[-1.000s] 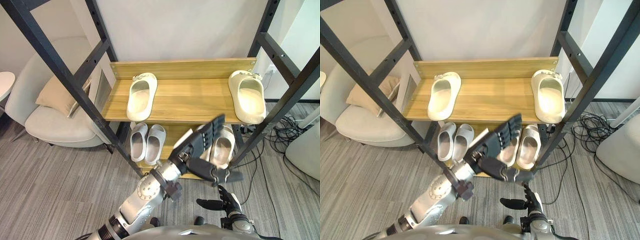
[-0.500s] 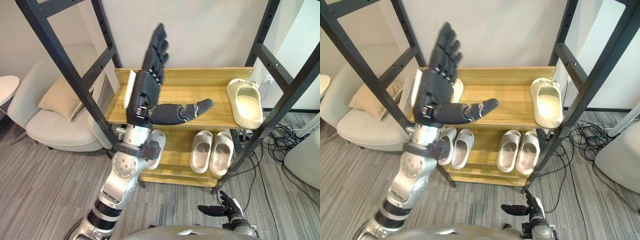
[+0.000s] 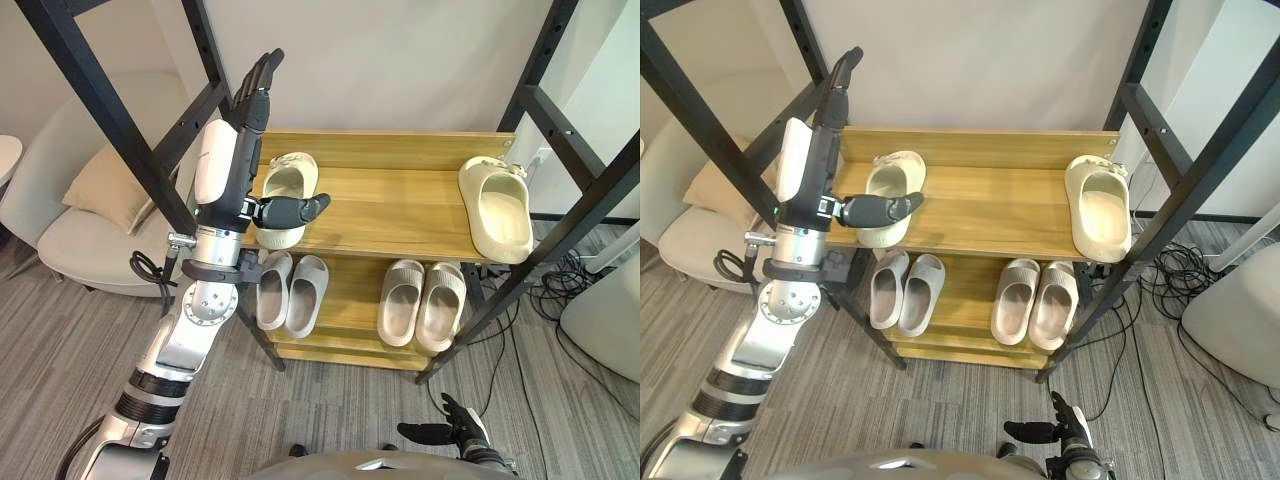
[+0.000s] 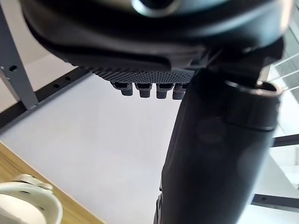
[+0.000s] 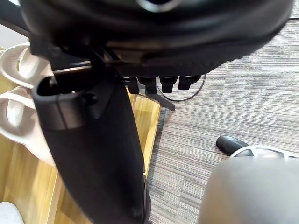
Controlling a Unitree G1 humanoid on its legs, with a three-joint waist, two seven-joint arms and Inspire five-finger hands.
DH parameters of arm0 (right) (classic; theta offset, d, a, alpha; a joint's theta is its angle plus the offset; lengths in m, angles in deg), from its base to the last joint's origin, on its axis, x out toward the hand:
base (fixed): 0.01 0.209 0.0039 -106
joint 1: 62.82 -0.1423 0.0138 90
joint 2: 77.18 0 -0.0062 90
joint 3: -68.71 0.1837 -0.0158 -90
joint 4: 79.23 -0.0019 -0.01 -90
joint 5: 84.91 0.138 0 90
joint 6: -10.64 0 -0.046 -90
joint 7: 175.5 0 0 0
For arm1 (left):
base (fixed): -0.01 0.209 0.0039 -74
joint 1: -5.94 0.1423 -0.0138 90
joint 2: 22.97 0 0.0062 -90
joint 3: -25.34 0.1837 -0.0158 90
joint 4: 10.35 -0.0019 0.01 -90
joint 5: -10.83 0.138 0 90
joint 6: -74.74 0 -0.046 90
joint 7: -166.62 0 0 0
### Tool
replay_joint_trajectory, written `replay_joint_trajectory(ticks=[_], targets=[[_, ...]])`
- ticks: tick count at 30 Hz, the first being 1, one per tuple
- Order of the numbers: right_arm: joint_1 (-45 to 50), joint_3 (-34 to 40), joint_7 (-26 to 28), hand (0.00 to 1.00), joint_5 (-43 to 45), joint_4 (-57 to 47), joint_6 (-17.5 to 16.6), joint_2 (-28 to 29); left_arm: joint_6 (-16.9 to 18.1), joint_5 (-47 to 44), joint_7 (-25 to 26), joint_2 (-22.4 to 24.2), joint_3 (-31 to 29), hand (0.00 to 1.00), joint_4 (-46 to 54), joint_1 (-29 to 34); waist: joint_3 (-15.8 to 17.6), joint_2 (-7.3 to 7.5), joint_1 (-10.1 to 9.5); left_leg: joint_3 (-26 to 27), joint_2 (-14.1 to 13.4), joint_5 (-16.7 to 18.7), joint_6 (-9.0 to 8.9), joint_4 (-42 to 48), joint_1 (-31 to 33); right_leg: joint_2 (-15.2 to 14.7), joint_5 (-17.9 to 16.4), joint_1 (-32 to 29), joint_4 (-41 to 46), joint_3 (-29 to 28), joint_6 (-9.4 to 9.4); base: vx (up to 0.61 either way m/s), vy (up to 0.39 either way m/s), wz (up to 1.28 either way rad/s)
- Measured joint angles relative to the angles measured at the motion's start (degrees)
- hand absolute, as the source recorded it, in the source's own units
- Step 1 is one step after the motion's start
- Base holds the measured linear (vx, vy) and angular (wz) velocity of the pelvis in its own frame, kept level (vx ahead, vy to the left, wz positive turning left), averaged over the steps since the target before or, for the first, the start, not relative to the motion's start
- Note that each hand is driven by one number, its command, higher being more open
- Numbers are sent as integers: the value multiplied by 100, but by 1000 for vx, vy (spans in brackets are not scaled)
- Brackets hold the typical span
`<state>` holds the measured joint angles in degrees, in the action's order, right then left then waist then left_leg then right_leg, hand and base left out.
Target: Organize the slippers on the shoe rack
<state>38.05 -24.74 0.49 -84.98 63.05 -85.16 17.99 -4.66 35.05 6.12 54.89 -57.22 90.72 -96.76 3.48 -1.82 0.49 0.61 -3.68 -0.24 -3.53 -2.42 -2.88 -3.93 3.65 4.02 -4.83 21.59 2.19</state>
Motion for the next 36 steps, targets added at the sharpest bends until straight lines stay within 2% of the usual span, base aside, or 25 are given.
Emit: replay_joint_trajectory(ticks=[5,9,13,16,23,29,30,36], targets=[[-4,6,-1,100,14,-22,-2,3,-246,567,104,-532,-54,100,-688,-25,1,1,13,49,-10,0,0,-28,62,17,3,-111,-4,-52,-4,6,15,-6],[-2,14,-2,100,17,-26,-2,20,-448,850,106,-649,-310,100,-951,-27,23,34,17,93,-11,0,1,-50,121,22,12,-208,-4,-98,0,19,17,-5],[-32,35,-1,100,16,-44,-5,61,-487,1056,112,-798,-398,100,-1040,-216,46,70,11,174,-9,0,1,-96,129,22,28,-281,-5,-171,0,27,28,-11],[-58,226,0,100,16,-110,-7,167,-524,1082,112,-825,-454,100,-1222,-430,60,69,32,279,-6,11,18,-115,157,21,56,-373,-20,-285,2,-4,31,-19],[-76,230,-7,100,16,-213,-11,187,-581,1129,117,-825,-565,100,-1259,-562,133,78,63,361,-3,18,30,-134,233,19,82,-505,-24,-368,9,-9,10,-5],[-89,230,-24,100,15,-429,-16,261,-749,1132,126,-806,-564,100,-1282,-930,158,72,101,505,-6,19,30,-129,396,21,121,-732,-4,-525,4,5,7,-12],[-102,231,-34,100,15,-439,-21,284,-760,1132,125,-785,-562,0,-1333,-1002,160,75,133,510,-4,21,32,-127,392,20,123,-742,-3,-563,6,17,2,-17],[-118,255,-41,100,17,-571,-108,374,-880,1140,129,-664,-550,0,-1679,-1360,221,64,285,573,10,54,74,-124,370,16,171,-787,-1,-685,-11,-3,6,-11]])
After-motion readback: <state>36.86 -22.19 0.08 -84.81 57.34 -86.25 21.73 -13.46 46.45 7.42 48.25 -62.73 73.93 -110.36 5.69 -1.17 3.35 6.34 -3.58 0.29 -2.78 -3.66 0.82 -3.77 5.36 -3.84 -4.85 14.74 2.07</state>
